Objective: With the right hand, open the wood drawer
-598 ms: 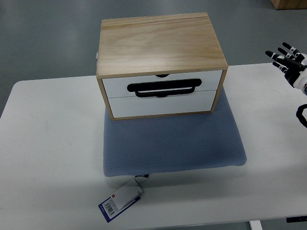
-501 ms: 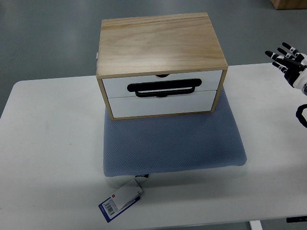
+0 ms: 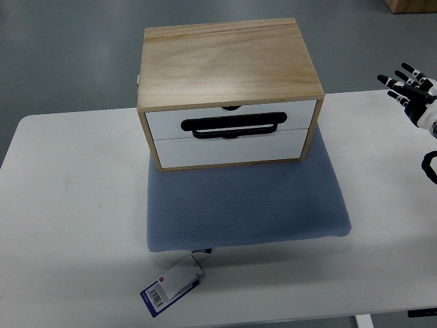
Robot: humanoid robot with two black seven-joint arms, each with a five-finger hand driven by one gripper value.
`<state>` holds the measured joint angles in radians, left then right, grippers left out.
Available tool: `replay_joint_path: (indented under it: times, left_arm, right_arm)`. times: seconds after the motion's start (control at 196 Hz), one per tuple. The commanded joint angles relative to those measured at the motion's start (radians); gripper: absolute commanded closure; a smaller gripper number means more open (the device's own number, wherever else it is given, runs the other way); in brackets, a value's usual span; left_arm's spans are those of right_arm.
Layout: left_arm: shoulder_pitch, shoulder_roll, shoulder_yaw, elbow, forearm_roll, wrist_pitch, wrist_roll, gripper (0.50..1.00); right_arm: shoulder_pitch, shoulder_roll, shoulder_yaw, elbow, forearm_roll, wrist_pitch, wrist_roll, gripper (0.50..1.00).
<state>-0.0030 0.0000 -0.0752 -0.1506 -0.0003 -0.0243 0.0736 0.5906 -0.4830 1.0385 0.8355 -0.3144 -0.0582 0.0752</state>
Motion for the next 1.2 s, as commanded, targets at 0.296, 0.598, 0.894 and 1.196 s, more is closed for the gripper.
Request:
replay_joint_path:
  times: [0.296, 0.598, 0.894, 1.196]
  left_arm:
    - [0.000, 0.000, 0.000, -0.001, 0.000, 0.000, 0.000, 0.500]
    - [0.000, 0.000, 0.002, 0.000, 0.000, 0.000, 0.000, 0.500]
    - [0.000, 0.000, 0.000, 0.000, 0.000, 0.000, 0.002, 0.500]
    - [0.000, 0.000, 0.000, 0.000, 0.000, 0.000, 0.000, 0.500]
  right_arm:
    - [0.008, -0.005, 0.002, 0.002, 0.000, 0.008, 0.000, 0.570]
    - [0.018, -0.005, 0.002, 0.002, 0.000, 0.014, 0.000, 0.568]
    - [0.026, -0.008, 0.002, -0.001, 0.000, 0.032, 0.000, 0.568]
    - [0.024, -0.013, 0.002, -0.001, 0.000, 0.032, 0.000, 0.568]
